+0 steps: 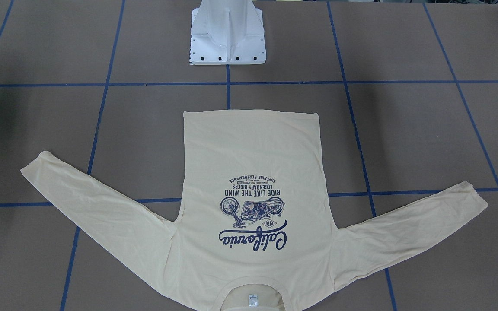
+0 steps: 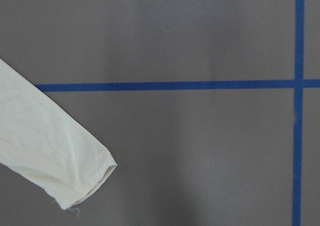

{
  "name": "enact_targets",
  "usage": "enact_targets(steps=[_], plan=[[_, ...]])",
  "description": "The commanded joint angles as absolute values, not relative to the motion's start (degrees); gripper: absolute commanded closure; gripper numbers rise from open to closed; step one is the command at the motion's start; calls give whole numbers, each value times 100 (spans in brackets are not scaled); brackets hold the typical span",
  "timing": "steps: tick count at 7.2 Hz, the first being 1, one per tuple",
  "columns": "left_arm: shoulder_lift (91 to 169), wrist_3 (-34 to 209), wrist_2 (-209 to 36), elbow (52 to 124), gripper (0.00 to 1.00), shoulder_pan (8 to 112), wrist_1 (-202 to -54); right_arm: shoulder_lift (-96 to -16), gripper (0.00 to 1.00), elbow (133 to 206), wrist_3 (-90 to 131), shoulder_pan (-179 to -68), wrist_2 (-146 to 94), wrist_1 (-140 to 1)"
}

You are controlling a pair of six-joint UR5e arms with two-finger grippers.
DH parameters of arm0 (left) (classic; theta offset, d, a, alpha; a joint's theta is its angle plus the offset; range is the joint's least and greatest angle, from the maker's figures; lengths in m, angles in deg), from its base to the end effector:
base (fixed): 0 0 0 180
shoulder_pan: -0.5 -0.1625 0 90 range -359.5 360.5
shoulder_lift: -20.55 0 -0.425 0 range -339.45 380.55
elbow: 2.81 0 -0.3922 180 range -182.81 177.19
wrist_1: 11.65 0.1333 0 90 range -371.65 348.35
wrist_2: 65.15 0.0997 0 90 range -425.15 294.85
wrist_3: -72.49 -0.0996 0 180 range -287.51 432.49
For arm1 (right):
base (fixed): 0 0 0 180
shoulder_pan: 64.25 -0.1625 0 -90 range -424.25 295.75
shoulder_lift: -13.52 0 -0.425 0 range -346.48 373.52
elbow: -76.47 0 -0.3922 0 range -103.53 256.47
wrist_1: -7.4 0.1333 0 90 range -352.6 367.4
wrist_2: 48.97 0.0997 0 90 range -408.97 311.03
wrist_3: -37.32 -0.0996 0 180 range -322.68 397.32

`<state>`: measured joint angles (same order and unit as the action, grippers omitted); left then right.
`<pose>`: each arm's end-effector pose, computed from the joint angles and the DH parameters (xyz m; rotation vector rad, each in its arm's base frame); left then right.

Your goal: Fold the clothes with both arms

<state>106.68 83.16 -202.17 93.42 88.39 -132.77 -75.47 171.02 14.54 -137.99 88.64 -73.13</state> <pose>-0.0426 -0.4857 0.5720 0.4577 0.8512 0.1021 -0.0859 -0.5078 0.5884 -0.0432 -0.8607 -0.0023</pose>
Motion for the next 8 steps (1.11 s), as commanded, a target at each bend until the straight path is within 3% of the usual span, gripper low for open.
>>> enact_targets(steps=[1,3,6,7,8], plan=[[10677,8322,-20217,9360,0,8839,-13285,-7534,0,16413,119,-13116,8727,-5527],[10677,8331,-20225,9352,0,8830,-13400,-7351,1,16296,-1518,-12282,7930,-4799],[10677,8331,-20349,9334,0,8830,-13409,-7332,9,16287,-1709,-12199,7891,-4797],[10668,8331,-20349,9334,0,8830,-13409,-7332,14,16261,-1709,-12190,7891,-4806],[10677,8331,-20349,9334,0,8830,-13409,-7314,26,16243,-1709,-12190,7882,-4806]])
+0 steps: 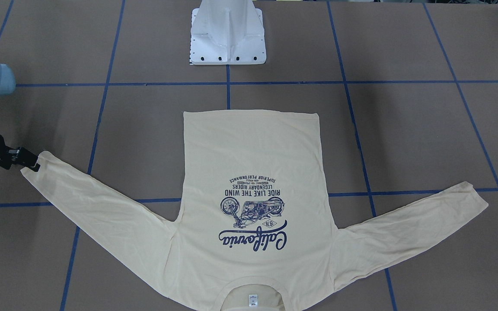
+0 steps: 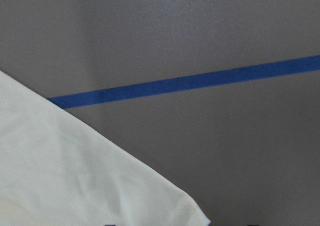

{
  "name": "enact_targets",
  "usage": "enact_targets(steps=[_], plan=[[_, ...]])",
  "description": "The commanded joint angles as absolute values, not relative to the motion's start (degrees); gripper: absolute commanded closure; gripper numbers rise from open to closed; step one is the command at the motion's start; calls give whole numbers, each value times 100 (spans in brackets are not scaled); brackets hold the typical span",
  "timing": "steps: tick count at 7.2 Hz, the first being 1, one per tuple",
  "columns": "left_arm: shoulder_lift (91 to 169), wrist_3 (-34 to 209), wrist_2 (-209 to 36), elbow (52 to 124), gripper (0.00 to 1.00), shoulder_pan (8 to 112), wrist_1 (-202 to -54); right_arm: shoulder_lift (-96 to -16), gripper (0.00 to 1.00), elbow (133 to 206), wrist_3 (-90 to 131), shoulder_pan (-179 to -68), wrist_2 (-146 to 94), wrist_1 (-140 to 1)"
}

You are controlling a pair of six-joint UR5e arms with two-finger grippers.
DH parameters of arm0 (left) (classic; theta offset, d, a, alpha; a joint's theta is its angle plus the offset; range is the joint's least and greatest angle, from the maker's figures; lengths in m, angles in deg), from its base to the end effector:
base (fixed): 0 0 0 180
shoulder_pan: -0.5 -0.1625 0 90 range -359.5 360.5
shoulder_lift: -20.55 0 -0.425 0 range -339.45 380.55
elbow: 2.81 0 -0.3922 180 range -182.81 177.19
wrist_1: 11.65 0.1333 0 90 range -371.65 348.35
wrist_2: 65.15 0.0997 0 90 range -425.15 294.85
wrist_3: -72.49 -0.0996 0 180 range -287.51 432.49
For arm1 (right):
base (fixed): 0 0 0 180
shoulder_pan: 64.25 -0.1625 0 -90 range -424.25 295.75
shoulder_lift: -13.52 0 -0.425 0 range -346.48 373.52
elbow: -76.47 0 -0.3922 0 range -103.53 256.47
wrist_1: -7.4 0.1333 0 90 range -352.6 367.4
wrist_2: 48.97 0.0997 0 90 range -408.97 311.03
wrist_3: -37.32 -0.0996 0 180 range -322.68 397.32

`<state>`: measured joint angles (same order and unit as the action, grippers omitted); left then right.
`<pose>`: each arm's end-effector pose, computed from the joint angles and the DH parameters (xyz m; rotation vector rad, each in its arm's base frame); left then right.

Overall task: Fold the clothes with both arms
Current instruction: 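Reach the right gripper to the sleeve cuff nearest it and grasp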

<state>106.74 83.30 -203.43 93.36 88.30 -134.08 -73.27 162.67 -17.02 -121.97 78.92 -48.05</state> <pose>-0.0404 -0.4852 0.5680 0.4732 0.8733 0.1180 -0.2288 -0.4972 0.6004 -0.0248 -0.8579 0.1652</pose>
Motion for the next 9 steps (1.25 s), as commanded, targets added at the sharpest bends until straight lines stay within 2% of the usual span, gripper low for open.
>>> enact_targets(steps=[1,2,3,4,5,7,9], plan=[[10677,8331,-20349,9334,0,8830,-13409,-7306,28,16156,-1709,-12190,7891,-4797],[10668,8331,-20349,9343,0,8830,-13409,-7305,29,16138,-1709,-12190,7891,-4806],[10668,8331,-20349,9351,0,8830,-13409,-7314,39,16129,-1717,-12190,7891,-4806],[10668,8331,-20349,9352,0,8839,-13409,-7314,82,16129,-1778,-12190,7900,-4806],[10677,8331,-20349,9352,0,8830,-13409,-7323,100,16129,-1770,-12190,7926,-4806],[10668,8331,-20349,9343,0,8830,-13409,-7341,100,16225,-1770,-12216,8092,-4797],[10668,8331,-20349,9360,0,8830,-13417,-7166,100,16505,-1788,-13151,9324,-4876]])
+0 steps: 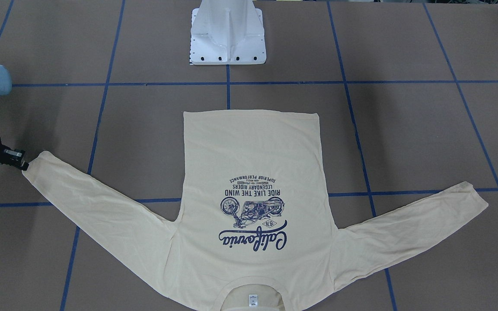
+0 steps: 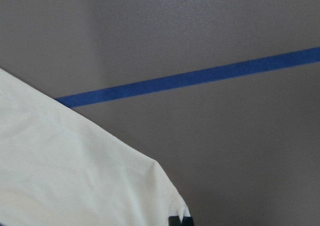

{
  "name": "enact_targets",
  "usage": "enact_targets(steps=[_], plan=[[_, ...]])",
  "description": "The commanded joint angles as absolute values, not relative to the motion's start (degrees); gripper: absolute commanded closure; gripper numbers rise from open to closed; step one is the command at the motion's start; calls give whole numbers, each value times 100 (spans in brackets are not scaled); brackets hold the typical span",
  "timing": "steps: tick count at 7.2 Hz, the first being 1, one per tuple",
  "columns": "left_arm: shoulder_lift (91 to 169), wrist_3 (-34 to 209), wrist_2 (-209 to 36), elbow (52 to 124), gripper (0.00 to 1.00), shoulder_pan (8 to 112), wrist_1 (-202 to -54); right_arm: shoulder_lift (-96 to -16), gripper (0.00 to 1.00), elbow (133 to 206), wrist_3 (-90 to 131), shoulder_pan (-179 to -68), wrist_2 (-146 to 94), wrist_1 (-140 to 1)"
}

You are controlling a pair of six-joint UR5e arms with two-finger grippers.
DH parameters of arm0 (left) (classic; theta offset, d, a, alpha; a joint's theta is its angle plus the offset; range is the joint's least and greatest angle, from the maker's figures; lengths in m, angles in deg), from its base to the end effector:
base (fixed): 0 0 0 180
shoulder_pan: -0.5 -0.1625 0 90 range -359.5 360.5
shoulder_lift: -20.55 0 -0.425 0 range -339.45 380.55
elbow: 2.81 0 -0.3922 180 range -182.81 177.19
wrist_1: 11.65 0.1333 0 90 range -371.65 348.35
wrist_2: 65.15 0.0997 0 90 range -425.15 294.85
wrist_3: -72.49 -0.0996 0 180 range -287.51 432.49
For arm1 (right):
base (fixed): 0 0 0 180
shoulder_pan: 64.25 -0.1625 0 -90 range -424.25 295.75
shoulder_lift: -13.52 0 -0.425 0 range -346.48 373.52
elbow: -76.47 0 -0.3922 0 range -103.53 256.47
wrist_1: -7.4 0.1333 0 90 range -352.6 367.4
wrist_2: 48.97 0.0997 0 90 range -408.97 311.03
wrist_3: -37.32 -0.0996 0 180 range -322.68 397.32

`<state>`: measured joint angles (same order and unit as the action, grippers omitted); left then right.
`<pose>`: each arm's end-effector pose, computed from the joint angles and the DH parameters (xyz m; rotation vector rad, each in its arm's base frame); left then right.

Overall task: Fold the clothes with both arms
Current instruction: 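Reach the right gripper to the sleeve cuff nearest it and grasp, then carry the sleeve with the right gripper across the shirt toward the far shoulder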

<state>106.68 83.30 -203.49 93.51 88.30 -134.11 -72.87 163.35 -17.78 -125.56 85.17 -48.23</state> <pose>-0.0403 -0.4847 0.5670 0.4749 0.8743 0.1192 -0.2039 -0.5058 0.5850 -0.0681 -0.9403 0.1921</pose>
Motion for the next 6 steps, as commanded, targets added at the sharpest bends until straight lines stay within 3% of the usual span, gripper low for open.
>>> enact_targets(steps=[1,4,6], plan=[[10668,8331,-20349,9360,0,8830,-13417,-6808,100,16524,-1953,-13409,9671,-5016],[10668,8322,-20357,9369,0,8830,-13409,-4851,100,16270,-4047,-12135,7928,-5561],[10668,8322,-20585,9378,0,8830,-13435,-3211,100,15090,-4572,-11630,7051,-5544]])
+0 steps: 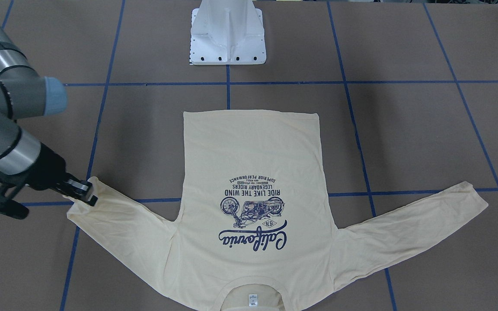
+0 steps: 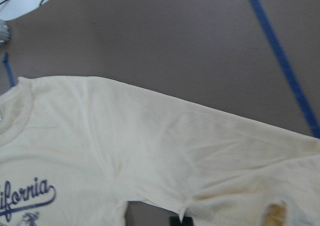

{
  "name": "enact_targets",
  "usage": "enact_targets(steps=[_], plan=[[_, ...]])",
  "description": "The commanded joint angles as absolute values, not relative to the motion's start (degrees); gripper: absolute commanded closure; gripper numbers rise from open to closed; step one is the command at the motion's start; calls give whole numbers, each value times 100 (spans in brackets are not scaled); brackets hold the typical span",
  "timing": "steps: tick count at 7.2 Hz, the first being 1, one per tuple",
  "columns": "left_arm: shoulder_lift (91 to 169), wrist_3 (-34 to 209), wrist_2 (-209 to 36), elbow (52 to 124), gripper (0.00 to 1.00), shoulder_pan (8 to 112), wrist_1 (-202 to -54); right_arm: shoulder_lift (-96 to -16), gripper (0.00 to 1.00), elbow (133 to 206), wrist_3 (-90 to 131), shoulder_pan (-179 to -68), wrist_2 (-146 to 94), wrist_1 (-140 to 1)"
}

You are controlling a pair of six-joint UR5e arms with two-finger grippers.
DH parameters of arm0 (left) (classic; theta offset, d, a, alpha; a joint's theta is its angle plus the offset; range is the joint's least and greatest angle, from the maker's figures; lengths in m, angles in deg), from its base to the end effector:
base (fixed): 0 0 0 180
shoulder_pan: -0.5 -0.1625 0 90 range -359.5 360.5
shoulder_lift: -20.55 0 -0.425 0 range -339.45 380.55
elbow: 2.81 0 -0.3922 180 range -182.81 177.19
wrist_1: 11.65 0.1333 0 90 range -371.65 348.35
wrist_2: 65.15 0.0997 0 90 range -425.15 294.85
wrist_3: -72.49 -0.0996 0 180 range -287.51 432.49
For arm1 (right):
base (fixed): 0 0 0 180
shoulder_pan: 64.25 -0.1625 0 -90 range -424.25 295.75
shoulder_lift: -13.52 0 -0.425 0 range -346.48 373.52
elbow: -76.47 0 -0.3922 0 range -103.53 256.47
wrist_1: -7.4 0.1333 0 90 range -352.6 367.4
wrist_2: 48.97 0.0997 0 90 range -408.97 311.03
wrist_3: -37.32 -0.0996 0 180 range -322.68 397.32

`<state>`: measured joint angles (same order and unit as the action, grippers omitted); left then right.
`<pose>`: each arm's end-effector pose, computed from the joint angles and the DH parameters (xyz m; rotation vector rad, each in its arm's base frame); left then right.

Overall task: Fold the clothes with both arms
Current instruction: 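Carry the sleeve with the right gripper across the shirt toward the far shoulder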

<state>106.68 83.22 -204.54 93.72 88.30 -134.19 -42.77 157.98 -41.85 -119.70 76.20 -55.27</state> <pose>-0.0391 -0.4838 0.5638 0.4766 0.8913 0.1286 -0.3435 -0.6327 0.3193 0.0082 -1.0595 0.4242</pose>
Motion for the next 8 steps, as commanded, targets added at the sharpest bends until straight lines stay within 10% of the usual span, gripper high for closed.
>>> enact_targets(steps=[1,8], plan=[[10668,8330,-20647,9378,0,8830,-13557,-2261,100,14500,-5087,-11306,6621,-5544],[10668,8322,-20639,9308,0,8830,-13584,243,100,11913,-5717,-9994,4491,-4545]])
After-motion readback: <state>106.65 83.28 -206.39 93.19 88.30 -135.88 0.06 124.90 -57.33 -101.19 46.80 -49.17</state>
